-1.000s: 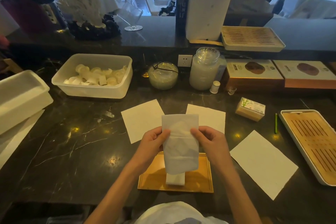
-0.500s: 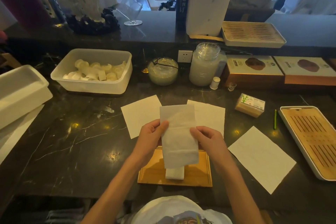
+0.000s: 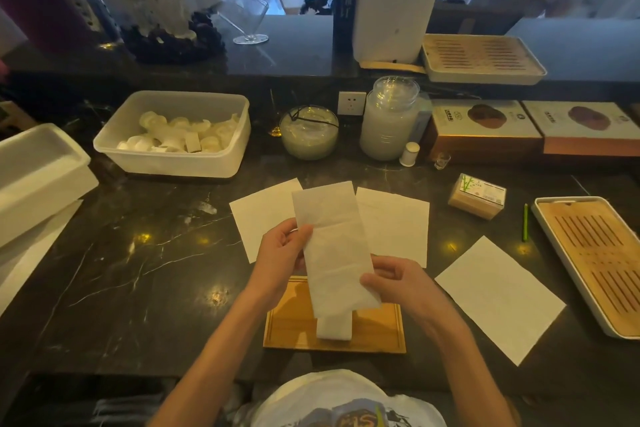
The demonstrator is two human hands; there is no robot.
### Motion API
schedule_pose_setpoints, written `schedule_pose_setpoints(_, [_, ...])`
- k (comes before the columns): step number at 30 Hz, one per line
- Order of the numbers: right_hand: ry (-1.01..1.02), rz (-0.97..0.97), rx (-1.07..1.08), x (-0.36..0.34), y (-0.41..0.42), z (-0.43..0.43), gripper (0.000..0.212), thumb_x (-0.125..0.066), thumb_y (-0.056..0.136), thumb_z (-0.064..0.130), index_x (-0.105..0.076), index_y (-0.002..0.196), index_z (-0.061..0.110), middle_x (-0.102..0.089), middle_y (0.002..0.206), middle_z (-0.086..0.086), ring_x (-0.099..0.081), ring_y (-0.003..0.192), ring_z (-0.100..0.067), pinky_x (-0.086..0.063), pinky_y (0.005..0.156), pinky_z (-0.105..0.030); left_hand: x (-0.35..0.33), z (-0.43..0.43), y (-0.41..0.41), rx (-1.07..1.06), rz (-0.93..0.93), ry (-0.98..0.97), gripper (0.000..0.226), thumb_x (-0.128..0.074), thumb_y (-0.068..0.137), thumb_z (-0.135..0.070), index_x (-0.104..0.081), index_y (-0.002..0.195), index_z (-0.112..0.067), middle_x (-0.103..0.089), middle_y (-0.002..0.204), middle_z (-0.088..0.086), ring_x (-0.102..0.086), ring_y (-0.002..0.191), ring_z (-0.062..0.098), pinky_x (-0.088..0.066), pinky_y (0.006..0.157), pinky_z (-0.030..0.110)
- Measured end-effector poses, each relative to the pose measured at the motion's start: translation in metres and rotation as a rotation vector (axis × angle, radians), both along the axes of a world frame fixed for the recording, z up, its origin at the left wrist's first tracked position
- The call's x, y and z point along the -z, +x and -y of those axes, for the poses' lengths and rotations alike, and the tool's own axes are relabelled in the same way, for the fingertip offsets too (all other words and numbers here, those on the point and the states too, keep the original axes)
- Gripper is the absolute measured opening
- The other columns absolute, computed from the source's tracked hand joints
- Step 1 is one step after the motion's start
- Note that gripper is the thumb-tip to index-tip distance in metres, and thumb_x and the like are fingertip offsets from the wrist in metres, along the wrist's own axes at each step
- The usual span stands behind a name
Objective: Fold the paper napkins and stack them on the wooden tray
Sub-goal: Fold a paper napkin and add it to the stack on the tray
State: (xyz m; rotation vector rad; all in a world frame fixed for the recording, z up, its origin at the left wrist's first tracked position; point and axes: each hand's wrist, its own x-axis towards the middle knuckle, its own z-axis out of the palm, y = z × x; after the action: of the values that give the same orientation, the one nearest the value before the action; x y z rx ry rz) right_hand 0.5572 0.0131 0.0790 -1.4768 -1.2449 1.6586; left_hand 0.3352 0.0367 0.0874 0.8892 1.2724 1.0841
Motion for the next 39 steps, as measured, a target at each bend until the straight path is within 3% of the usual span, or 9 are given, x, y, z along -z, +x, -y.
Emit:
schedule_pose_setpoints(4, [-0.009, 0.006, 0.009, 0.008, 0.001, 0.006, 0.018, -0.071, 0.093, 0.027, -0.075, 0.107, 0.036, -0.079, 0.104, 0.018, -0.075, 0.097, -0.003, -0.059, 0.068, -0.015, 0.001, -0.002, -0.001, 0.007, -0.009, -0.003, 0.015, -0.058, 0.099, -0.026, -0.067, 0.111, -0.025, -0.078, 0.104, -0.011, -0.075, 0.100, 0.013, -0.064, 0.080, 0.039])
schedule_pose_setpoints(10, [0.069, -0.051, 0.136, -0.004, -0.004, -0.011, 0.030, -0.066, 0.094, 0.034, -0.070, 0.123, 0.027, -0.076, 0.112, 0.013, -0.074, 0.099, -0.005, -0.060, 0.072, -0.019, -0.001, 0.004, 0.004, 0.192, -0.074, 0.016, 0.018, -0.056, 0.102, -0.024, -0.068, 0.108, -0.036, -0.078, 0.106, -0.012, -0.075, 0.100, 0.011, -0.063, 0.072, 0.026])
schedule_pose_setpoints(15, [0.067, -0.098, 0.194, -0.004, -0.003, -0.019, 0.019, -0.067, 0.096, 0.025, -0.072, 0.114, 0.027, -0.077, 0.101, 0.012, -0.074, 0.096, -0.009, -0.062, 0.070, -0.024, -0.006, 0.005, 0.002, 0.267, -0.102, 0.052, 0.024, -0.058, 0.101, -0.021, -0.066, 0.111, -0.041, -0.076, 0.106, -0.021, -0.074, 0.101, 0.008, -0.061, 0.069, 0.021])
schedule_pose_setpoints(20, [0.055, -0.197, 0.195, -0.012, -0.001, -0.023, 0.025, -0.064, 0.097, 0.012, -0.080, 0.091, 0.029, -0.076, 0.096, 0.012, -0.073, 0.094, -0.005, -0.061, 0.069, -0.026, -0.018, 0.002, -0.008, 0.275, -0.066, 0.146, 0.046, -0.052, 0.102, -0.004, -0.078, 0.094, -0.040, -0.075, 0.107, -0.017, -0.070, 0.106, 0.005, -0.060, 0.073, 0.021])
schedule_pose_setpoints(23, [0.138, -0.177, 0.222, -0.016, -0.004, -0.026, 0.028, -0.060, 0.099, 0.010, -0.078, 0.086, 0.028, -0.074, 0.095, 0.012, -0.071, 0.095, -0.002, -0.061, 0.067, -0.024, -0.020, 0.004, -0.008, 0.270, 0.120, 0.111, 0.028, -0.053, 0.101, -0.020, -0.069, 0.116, -0.038, -0.072, 0.124, -0.006, -0.069, 0.115, 0.018, -0.063, 0.082, 0.035])
schedule_pose_setpoints(25, [0.195, -0.148, 0.242, -0.018, -0.005, -0.028, 0.026, -0.059, 0.099, 0.010, -0.077, 0.089, 0.027, -0.073, 0.096, 0.012, -0.070, 0.096, -0.004, -0.063, 0.068, -0.027, -0.020, 0.005, -0.007, 0.288, 0.264, -0.021, 0.031, -0.054, 0.096, -0.040, -0.060, 0.127, -0.039, -0.070, 0.129, 0.002, -0.069, 0.115, 0.031, -0.062, 0.086, 0.046])
schedule_pose_setpoints(28, [0.275, -0.123, 0.244, -0.023, -0.004, -0.032, 0.027, -0.061, 0.099, 0.011, -0.076, 0.086, 0.030, -0.072, 0.095, 0.013, -0.069, 0.097, -0.006, -0.063, 0.070, -0.026, -0.019, 0.006, -0.004, 0.357, 0.250, -0.125, 0.040, -0.049, 0.092, -0.061, -0.065, 0.122, -0.041, -0.071, 0.127, 0.000, -0.069, 0.115, 0.033, -0.062, 0.083, 0.044])
schedule_pose_setpoints(35, [0.363, -0.026, 0.208, -0.031, 0.003, -0.038, 0.046, -0.055, 0.099, 0.000, -0.075, 0.073, 0.033, -0.072, 0.091, 0.018, -0.068, 0.097, 0.001, -0.059, 0.066, -0.016, -0.017, 0.004, 0.000, 0.330, 0.168, -0.107, 0.047, -0.068, 0.086, -0.051, -0.059, 0.125, -0.026, -0.072, 0.121, 0.000, -0.072, 0.110, 0.028, -0.064, 0.079, 0.035])
schedule_pose_setpoints(39, [0.377, 0.008, 0.177, -0.033, 0.006, -0.040, 0.052, -0.054, 0.099, -0.002, -0.075, 0.071, 0.038, -0.071, 0.092, 0.024, -0.067, 0.098, 0.004, -0.059, 0.066, -0.017, -0.017, 0.001, -0.001, 0.311, 0.118, -0.072, 0.040, -0.073, 0.085, -0.037, -0.060, 0.122, -0.029, -0.075, 0.115, -0.005, -0.072, 0.109, 0.023, -0.063, 0.080, 0.034])
